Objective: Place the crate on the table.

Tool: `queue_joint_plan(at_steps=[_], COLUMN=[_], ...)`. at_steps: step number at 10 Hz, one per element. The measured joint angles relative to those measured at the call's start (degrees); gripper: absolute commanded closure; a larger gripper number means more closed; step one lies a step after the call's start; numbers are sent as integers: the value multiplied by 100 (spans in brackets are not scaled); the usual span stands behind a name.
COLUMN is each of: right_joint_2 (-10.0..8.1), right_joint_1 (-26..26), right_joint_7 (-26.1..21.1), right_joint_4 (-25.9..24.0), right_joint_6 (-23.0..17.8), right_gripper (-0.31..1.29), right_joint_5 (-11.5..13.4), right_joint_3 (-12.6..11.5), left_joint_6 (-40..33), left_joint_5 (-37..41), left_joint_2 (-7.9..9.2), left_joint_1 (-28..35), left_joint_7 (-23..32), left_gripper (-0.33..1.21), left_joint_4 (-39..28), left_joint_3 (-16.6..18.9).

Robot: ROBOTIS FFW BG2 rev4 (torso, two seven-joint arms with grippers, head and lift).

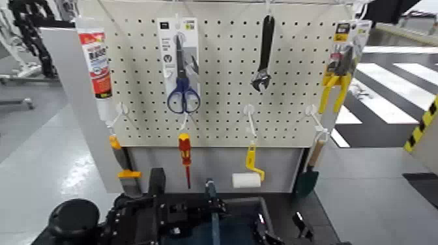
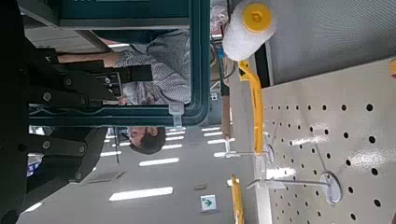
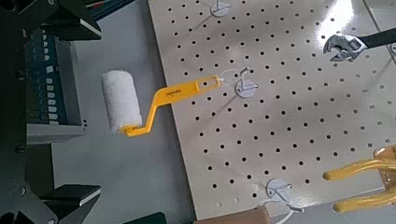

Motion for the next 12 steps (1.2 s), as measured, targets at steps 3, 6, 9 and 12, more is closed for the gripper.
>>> queue_joint_plan(at_steps=[3, 6, 9, 12], right_joint_2=[1, 1, 1, 9], right_joint_1=[-4, -12, -12, -12], right_joint_7=[0, 0, 0, 1], right_joint_4=[1, 0, 0, 0], right_joint_6=[-11, -17, -17, -19], right_gripper=[14, 14, 14, 14], right_joint_5=[-9, -10, -17, -18], right_joint_3=[9, 19, 27, 28], left_joint_6=[-17, -103, -156, -228], left_joint_5=[-51, -183, -194, -245], left_joint_2=[25, 37, 29, 29], left_joint_1=[-169, -325, -364, -387], left_joint_7=[-118, -350, -405, -547], left_gripper=[114, 114, 107, 74], left_joint_4=[153, 328, 425, 521], left_joint_3=[-126, -256, -322, -353])
